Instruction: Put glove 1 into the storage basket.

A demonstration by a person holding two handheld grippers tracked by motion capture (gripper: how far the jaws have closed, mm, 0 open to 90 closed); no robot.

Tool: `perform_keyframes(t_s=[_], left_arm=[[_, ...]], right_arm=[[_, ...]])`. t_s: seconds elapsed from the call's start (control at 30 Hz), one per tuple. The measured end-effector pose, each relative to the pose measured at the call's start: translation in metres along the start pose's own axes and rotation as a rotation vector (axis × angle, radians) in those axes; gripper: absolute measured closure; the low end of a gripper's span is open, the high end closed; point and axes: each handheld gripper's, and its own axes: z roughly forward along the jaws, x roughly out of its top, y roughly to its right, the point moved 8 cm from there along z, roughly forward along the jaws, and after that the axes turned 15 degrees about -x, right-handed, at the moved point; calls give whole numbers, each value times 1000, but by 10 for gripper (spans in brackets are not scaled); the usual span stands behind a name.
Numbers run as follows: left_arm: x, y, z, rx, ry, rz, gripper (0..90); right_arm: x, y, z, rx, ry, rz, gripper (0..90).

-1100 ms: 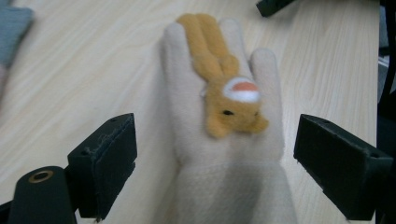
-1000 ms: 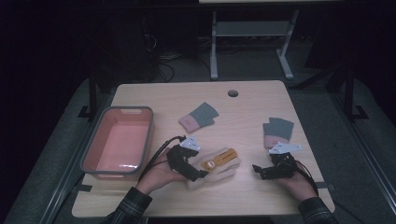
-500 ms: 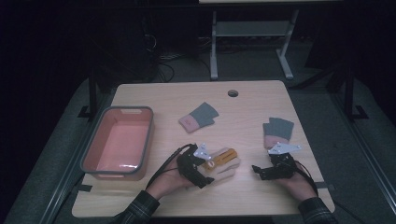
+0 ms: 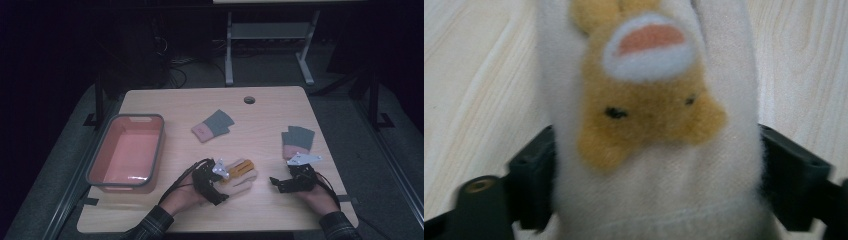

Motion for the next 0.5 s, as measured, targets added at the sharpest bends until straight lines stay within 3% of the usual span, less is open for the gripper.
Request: perform_keyframes(t_s=[0.17, 0.37, 0.5], left_arm=[[1, 1, -2, -4, 1, 9, 294], [2, 7, -5, -31, -23, 36, 548], [2, 10, -5, -48, -23, 29, 645]], right_arm=[[0, 0, 0, 0, 0, 0, 100], [0, -1, 0, 2, -2, -4, 99], [0, -2, 0, 2, -3, -3, 99]])
